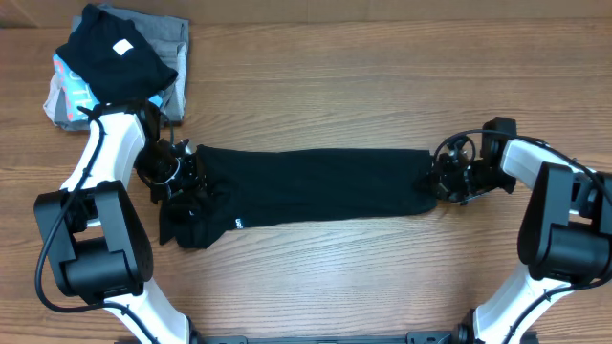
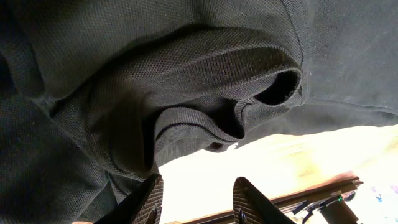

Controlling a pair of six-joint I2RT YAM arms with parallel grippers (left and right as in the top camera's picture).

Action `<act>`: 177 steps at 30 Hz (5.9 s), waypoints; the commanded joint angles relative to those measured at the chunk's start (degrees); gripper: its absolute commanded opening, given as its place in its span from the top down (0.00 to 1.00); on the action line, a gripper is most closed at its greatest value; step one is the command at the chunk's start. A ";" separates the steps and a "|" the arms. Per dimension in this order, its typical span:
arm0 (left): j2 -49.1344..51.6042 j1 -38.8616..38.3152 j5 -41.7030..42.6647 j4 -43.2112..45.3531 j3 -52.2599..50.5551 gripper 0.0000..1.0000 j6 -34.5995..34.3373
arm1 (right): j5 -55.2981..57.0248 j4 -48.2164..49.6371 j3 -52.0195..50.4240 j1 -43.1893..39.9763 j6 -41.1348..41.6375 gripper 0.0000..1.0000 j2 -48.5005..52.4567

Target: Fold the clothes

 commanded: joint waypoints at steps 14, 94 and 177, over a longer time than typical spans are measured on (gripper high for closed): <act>-0.70 -0.44 1.49 0.79 -0.24 0.60 1.53 | 23.61 -16.72 12.48 -4.46 6.93 0.96 -10.08; -0.70 -0.44 3.78 0.46 -0.24 0.59 3.67 | 28.22 -5.11 -8.44 17.35 23.26 0.96 -16.04; -0.70 -0.44 3.76 0.46 -0.24 0.58 3.67 | 48.30 -4.11 -5.60 26.67 31.28 0.96 -25.11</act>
